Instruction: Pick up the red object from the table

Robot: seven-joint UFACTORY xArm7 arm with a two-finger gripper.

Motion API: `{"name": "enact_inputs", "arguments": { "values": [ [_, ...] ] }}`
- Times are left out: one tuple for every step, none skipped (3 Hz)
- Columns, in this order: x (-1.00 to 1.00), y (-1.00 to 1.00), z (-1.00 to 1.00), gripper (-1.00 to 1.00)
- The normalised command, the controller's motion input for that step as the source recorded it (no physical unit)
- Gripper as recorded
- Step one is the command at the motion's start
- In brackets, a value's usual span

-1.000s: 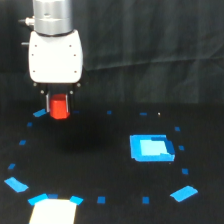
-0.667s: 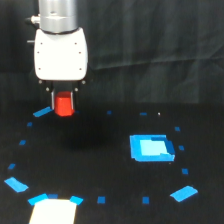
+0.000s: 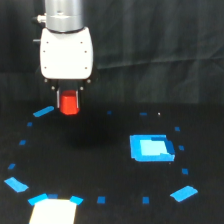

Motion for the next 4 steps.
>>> {"name": "enact_inputs", "arguments": {
  "values": [
    [0.05,0.54,1.00,-1.00],
    [0.18,0.45,-0.04,-1.00],
    [0.09,0.04,-0.29,-1.00],
    [0.39,-0.27,-0.13,-1.00]
  ]
}}
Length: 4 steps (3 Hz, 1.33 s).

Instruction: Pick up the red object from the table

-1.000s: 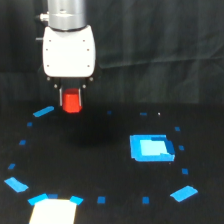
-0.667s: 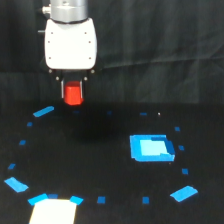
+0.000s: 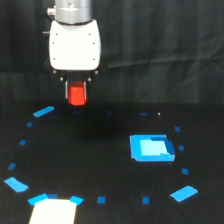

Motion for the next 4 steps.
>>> {"name": "enact_inputs", "arguments": {
  "values": [
    [-0.16,0.32,-0.06,-1.00],
    [0.03,0.26,-0.42,-1.00],
    [0.02,0.51,0.25,-1.00],
    [-0.03,0.45,0.12,-0.98]
  ]
}}
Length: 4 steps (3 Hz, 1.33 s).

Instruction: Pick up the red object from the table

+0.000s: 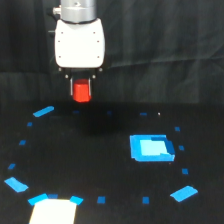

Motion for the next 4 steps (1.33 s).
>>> {"name": "enact_inputs", "arguments": {
  "values": [
    [0.44,0.59,0.66,-1.00],
    [0.09,-0.16,-0.10,-0.84],
    [0.42,-0.25,-0.01,-1.00],
    [0.14,0.04,-0.42,-1.00]
  ]
}}
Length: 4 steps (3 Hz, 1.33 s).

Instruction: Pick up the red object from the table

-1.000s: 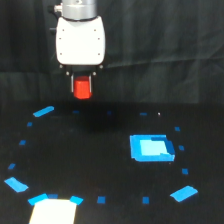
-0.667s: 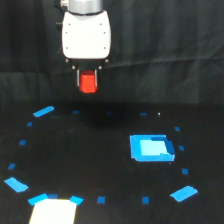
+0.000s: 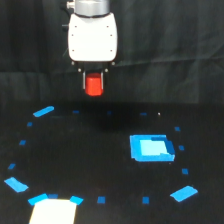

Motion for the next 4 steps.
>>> {"name": "enact_inputs", "arguments": {
  "values": [
    [-0.06,0.38,0.24,-0.64],
    [0.14,-0.20,-0.16,-0.57],
    [-0.09,0.24,-0.35,-0.98],
    [0.17,0.07,0.10,-1.00]
  ]
}}
